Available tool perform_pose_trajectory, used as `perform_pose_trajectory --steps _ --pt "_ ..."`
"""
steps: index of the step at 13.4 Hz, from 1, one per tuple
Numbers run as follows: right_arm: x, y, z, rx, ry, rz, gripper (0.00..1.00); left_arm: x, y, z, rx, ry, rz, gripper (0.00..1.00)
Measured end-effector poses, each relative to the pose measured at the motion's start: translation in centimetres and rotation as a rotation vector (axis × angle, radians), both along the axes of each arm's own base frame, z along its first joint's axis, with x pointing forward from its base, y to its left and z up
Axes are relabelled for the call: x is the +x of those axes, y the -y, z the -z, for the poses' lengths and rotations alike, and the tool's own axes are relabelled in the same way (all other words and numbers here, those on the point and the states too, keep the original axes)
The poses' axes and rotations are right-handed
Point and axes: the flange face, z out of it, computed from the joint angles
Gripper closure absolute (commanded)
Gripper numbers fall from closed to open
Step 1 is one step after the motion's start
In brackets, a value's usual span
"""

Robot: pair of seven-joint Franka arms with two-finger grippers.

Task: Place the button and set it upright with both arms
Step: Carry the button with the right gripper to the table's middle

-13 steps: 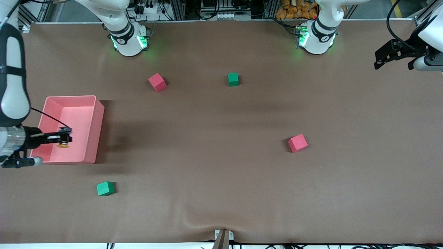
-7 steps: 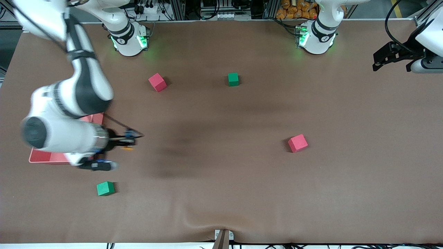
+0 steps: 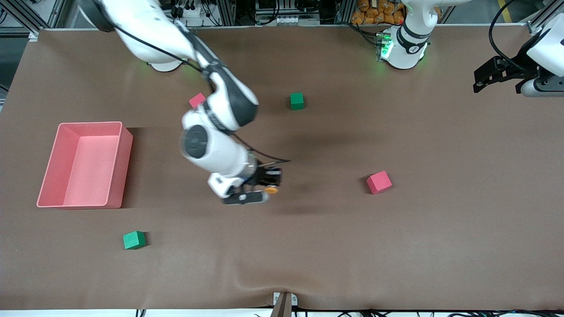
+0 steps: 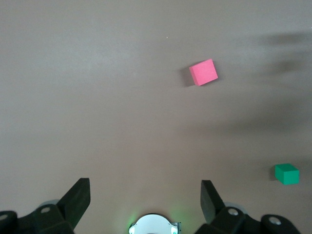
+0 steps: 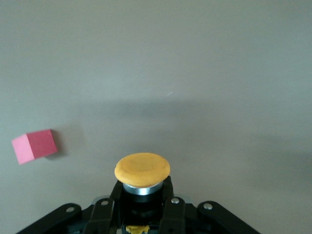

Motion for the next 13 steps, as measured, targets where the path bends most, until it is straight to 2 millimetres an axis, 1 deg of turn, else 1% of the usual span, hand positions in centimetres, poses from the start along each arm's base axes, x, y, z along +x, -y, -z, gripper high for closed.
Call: perform_pose_trajectory --steps 1,2,4,5,7,11,13 --pt "-0.9 -2.0 2.6 -0.009 -0.009 -0.023 1.0 0.0 0.0 0.0 0.0 0.001 -0.001 0.0" --pt "-1.7 -3.4 4.8 -0.025 -0.015 -0.046 1.0 0.0 0.0 -0.1 0.0 0.001 -0.001 0.0" --pt "-2.8 -4.9 7.9 -0.068 -0.014 -0.09 1.0 0.0 0.0 -0.1 0.0 0.001 0.0 0.0" --pt "-3.3 -5.5 8.8 -0.083 -0.016 -0.105 1.0 0.0 0.0 0.0 0.0 0.001 0.001 0.0" --pt "-4.4 -6.5 10.1 -0.11 -0.019 -0.124 1.0 0.0 0.3 0.0 0.0 0.001 0.006 0.0" --pt "-6.3 -8.2 11.5 -0.162 -0.017 -0.149 1.0 0.0 0.8 0.1 0.001 0.0 0.015 0.0" --pt "-6.7 -8.4 12.3 -0.178 -0.017 -0.16 0.92 0.4 0.9 0.1 -0.002 0.016 0.017 0.0"
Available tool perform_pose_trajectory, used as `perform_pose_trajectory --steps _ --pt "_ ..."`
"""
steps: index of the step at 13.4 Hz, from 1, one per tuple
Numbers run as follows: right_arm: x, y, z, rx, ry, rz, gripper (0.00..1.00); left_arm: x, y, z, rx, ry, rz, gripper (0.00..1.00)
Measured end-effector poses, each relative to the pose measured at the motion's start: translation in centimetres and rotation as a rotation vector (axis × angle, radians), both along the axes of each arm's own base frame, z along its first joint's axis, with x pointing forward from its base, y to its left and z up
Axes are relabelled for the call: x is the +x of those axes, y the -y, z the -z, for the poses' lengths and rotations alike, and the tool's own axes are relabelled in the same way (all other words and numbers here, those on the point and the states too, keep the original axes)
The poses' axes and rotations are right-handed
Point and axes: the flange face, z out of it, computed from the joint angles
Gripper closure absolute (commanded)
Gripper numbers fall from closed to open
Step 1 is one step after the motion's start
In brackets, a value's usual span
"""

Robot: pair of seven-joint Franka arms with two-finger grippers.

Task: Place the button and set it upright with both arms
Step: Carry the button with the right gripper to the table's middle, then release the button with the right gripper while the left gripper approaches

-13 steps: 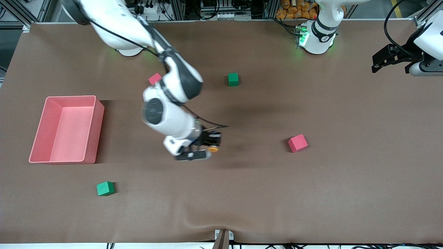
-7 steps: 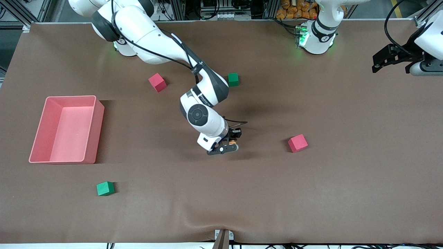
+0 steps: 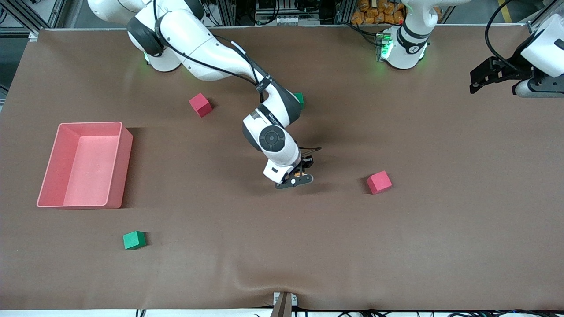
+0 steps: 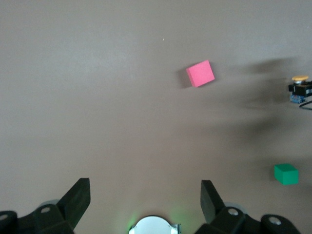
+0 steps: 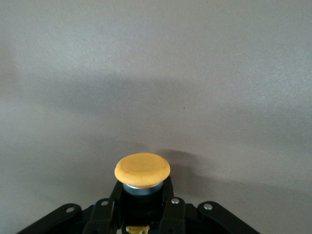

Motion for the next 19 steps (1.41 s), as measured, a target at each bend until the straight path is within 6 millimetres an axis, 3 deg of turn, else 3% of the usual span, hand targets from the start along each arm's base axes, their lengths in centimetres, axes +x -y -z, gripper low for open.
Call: perform_pose_trajectory --steps 1,2,8,11,13,16,17,19 --pt "-0.2 -0.1 0.3 -0.009 0.002 -0.004 0.78 0.2 0.0 0.2 -0.001 0.004 0.001 0.0" --pt "-0.3 -0.1 0.6 -0.016 0.002 -0.002 0.01 0.4 0.1 0.4 -0.002 0.003 0.002 0.0" --pt "0.3 0.0 0.0 -0.021 0.019 0.021 0.0 0.7 0.3 0.7 -0.002 0.002 0.006 0.0" --pt "1.5 0.4 -3.0 -0.01 0.038 0.04 0.0 0.9 0.4 0.5 -0.004 0.019 0.007 0.0" --pt "3.2 2.0 -6.7 -0.023 0.046 0.07 0.0 1.0 0.5 0.5 -0.005 0.028 0.009 0.0" --pt "7.6 9.5 -10.8 -0.123 0.015 0.155 0.0 1.5 1.8 1.7 -0.005 0.004 0.033 0.0" --pt "9.2 12.9 -12.2 -0.146 -0.012 0.196 0.0 2.0 3.0 2.9 -0.006 -0.018 0.052 0.0" --pt "12.0 20.1 -16.1 -0.172 -0.057 0.283 0.0 2.6 7.6 6.1 0.001 -0.074 0.049 0.0"
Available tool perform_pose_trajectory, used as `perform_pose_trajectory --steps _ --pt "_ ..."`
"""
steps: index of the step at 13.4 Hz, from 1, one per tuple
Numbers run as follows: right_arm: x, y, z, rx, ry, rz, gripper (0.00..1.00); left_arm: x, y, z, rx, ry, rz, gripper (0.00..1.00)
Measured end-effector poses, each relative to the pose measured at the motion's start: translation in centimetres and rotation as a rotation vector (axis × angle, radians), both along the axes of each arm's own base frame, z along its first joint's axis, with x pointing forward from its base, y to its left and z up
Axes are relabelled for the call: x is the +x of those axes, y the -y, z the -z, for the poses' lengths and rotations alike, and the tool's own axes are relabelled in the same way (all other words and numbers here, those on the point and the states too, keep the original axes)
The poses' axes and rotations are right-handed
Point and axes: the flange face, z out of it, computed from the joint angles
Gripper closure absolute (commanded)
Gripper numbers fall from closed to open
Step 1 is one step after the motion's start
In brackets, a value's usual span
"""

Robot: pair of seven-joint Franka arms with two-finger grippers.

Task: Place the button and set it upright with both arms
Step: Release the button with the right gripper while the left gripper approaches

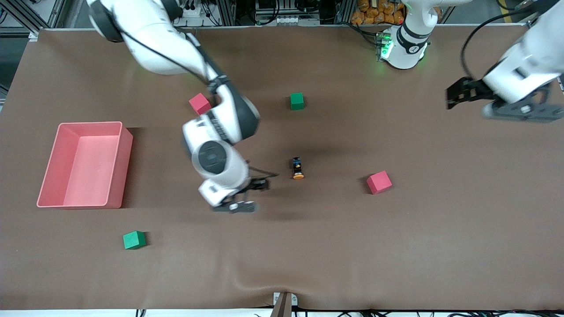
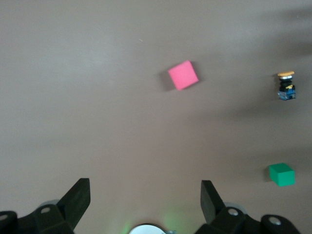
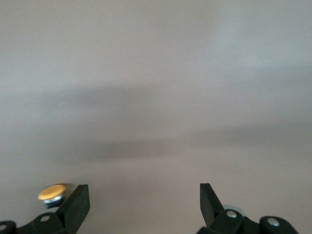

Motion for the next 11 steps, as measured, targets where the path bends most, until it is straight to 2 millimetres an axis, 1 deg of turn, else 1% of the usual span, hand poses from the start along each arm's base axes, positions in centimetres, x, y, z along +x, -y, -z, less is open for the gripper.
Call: perform_pose_trajectory --steps 2,3,4,5,6,8,9,11 --pt "1.7 7.8 -5.7 -0.004 -0.025 0.094 0.0 -0.5 6.6 3.5 0.029 -0.057 -0.064 0.0" --pt "1.9 11.7 -9.0 -0.001 -0.029 0.137 0.0 -1.1 10.0 5.5 0.049 -0.088 -0.082 0.0" --pt "1.7 15.1 -12.0 0.002 -0.035 0.17 0.0 -1.6 13.0 7.7 0.069 -0.118 -0.087 0.0" --pt "1.2 18.0 -14.6 0.005 -0.039 0.183 0.0 -2.0 15.9 10.1 0.088 -0.147 -0.09 0.0" --pt "0.6 20.5 -16.9 0.013 -0.032 0.181 0.0 -2.3 18.5 12.5 0.104 -0.174 -0.096 0.0" --pt "-0.3 24.7 -20.6 0.028 -0.003 0.17 0.0 -2.3 22.9 17.1 0.101 -0.232 -0.116 0.0" --pt "-0.9 26.4 -22.1 0.034 0.002 0.175 0.0 -1.9 24.5 19.1 0.085 -0.247 -0.124 0.0" --pt "-2.1 29.3 -24.4 0.029 0.008 0.199 0.0 -0.8 26.2 22.9 0.04 -0.269 -0.142 0.0"
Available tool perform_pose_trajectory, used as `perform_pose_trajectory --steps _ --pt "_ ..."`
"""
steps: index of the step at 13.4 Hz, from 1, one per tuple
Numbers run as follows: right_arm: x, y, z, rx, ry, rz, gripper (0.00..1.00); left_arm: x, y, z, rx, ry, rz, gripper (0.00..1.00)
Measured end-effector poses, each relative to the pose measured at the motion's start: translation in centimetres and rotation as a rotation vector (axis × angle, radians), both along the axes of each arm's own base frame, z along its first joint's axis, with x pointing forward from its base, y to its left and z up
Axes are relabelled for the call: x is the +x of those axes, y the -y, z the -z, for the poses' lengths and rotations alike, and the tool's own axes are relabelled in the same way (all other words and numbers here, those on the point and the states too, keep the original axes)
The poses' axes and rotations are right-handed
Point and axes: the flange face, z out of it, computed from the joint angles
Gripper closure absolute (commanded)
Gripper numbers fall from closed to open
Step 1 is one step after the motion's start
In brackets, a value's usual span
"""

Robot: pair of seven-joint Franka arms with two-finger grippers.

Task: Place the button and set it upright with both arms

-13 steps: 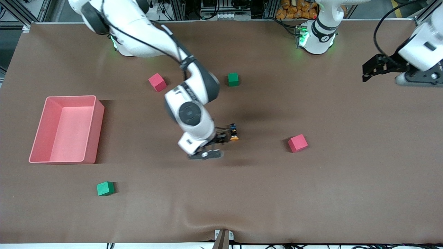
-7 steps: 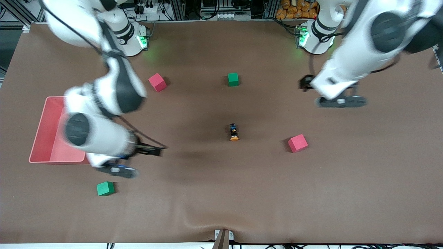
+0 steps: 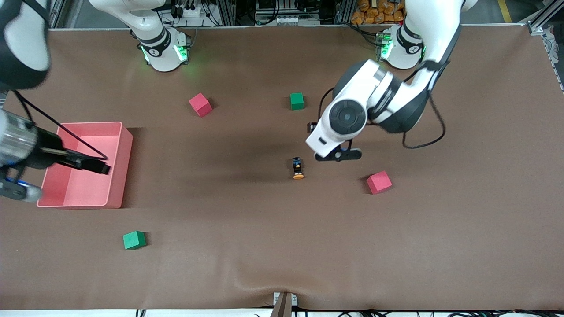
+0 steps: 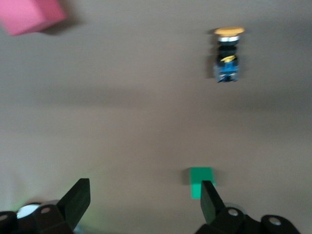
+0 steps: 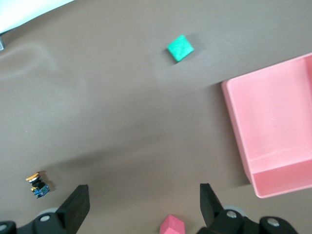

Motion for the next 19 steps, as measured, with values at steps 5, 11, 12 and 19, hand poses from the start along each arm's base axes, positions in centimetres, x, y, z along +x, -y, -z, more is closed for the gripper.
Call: perform_pose_trajectory --steps 5,11,12,19 --pt "-4.2 1.8 -5.2 -0.045 0.053 0.012 0.0 1.7 2.3 7.5 -0.073 0.022 -0.041 0.0" --pt "-10.5 1.7 -4.0 -0.055 0.091 -0.081 0.0 1.2 5.3 12.3 -0.144 0.049 -0.067 0.0" --pt "-11.0 1.7 -3.9 -0.055 0.091 -0.086 0.0 1.1 5.7 13.1 -0.149 0.054 -0.067 0.0" --pt "-11.1 2.3 -5.6 -0.124 0.143 -0.196 0.0 1.3 6.5 15.9 -0.15 0.048 -0.07 0.02"
